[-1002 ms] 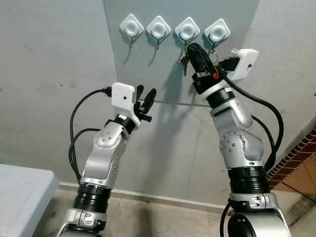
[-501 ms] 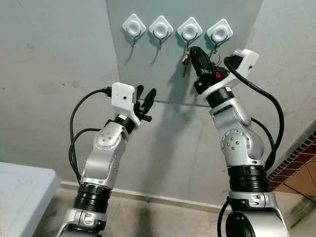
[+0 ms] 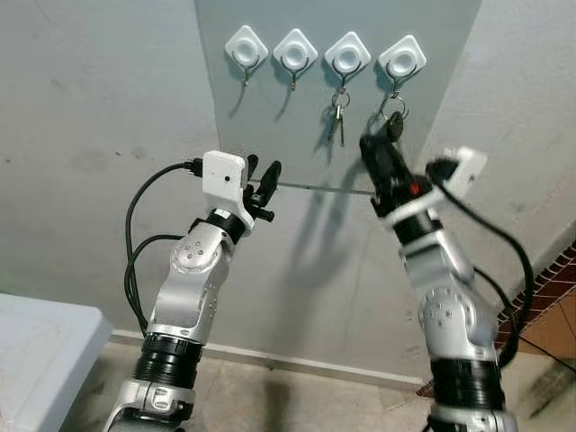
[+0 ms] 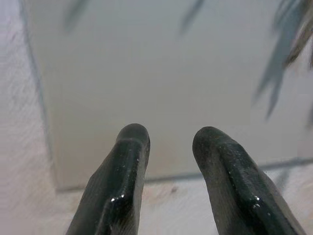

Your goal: Hang keys on a hook

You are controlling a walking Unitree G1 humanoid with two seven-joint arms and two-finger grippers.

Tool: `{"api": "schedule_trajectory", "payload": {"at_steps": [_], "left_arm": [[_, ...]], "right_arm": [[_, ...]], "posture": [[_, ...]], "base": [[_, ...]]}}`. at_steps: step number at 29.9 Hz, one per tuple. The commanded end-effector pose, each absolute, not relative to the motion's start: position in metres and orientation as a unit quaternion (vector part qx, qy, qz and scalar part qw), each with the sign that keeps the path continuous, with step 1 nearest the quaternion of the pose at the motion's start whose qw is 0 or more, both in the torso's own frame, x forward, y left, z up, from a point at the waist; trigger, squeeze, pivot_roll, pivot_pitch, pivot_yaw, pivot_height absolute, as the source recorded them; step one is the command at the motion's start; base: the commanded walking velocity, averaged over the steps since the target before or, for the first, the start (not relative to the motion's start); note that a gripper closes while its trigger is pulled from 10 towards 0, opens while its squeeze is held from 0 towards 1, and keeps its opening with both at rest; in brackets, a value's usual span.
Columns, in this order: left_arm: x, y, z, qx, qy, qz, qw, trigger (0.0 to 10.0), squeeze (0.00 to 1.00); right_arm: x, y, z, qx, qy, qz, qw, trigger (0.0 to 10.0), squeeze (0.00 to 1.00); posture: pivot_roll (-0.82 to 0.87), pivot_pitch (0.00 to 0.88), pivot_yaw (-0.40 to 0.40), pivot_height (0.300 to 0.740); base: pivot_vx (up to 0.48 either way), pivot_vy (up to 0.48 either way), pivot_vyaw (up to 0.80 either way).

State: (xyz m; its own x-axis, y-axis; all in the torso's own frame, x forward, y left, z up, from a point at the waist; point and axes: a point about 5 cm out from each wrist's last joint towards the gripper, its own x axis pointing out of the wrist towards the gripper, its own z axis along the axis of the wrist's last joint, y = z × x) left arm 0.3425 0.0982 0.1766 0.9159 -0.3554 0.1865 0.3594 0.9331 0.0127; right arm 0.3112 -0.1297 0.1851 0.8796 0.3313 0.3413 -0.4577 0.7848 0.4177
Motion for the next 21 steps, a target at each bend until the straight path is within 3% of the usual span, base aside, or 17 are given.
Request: {"api": "schedule_trajectory", "payload": {"at_steps": [1,16,18,21], "left_arm": [[0.342,0.103,0.168,0.008,-0.086,-0.170,0.982,10.0,0.00],[0.331,0.114,0.094,0.031,0.011,-0.156,0.987,10.0,0.00],[0.329,0.118,0.080,-0.010,0.037,-0.138,0.990,10.0,0.00],[0.328,0.119,0.075,-0.010,0.043,-0.140,0.989,10.0,0.00]], "right_arm": [[0.307,-0.129,0.183,0.236,-0.126,0.215,0.939,10.0,1.00],[0.289,-0.157,0.087,0.160,-0.003,0.094,0.983,10.0,1.00],[0.284,-0.160,0.070,0.151,0.022,0.064,0.986,10.0,1.00],[0.281,-0.162,0.060,0.148,0.031,0.051,0.987,10.0,1.00]], "posture": [[0.07,0.000,0.007,0.740],[0.06,0.000,0.018,0.740],[0.06,0.000,0.017,0.740],[0.06,0.000,0.018,0.740]], "base": [[0.000,0.000,0.00],[0.000,0.000,0.00],[0.000,0.000,0.00],[0.000,0.000,0.00]]}}
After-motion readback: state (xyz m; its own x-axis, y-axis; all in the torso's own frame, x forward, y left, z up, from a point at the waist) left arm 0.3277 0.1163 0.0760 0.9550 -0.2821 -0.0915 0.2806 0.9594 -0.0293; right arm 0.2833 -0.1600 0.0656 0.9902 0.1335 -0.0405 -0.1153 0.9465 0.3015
